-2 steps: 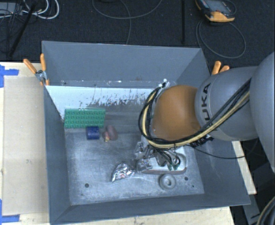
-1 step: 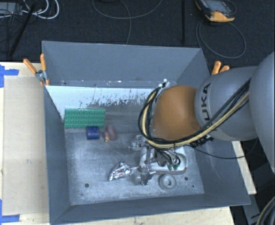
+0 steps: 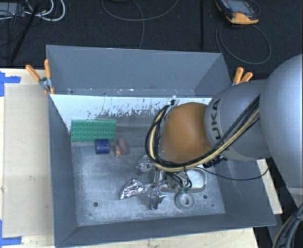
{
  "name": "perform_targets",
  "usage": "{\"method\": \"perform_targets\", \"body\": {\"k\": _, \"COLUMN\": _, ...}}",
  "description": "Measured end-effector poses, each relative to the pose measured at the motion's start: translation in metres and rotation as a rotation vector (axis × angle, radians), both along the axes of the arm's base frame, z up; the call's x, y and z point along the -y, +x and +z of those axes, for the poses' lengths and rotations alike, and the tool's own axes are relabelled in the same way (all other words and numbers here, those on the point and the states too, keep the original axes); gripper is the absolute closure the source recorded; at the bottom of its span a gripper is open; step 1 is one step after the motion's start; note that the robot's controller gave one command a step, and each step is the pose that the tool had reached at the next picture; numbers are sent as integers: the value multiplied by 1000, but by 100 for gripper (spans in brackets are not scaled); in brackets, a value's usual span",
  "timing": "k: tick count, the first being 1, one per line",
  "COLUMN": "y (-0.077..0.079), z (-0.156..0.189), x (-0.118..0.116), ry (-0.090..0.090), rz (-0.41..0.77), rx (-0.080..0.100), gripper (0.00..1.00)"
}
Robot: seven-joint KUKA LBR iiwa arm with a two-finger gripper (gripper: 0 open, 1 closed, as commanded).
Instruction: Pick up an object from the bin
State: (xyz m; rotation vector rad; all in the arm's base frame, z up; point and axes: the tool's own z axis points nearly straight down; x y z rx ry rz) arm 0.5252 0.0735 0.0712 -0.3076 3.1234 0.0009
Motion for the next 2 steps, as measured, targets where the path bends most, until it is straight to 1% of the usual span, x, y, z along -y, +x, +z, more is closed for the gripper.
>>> {"method": "perform_targets", "body": {"k": 1, "y": 0, "z": 2, "x": 0, "ry": 0, "rz": -3, "rx": -3, "gripper": 100}}
{"method": "perform_targets", "body": {"k": 2, "y": -2, "z": 170, "x": 18, "ry": -1, "rz": 146, "rx": 6, "gripper": 100}}
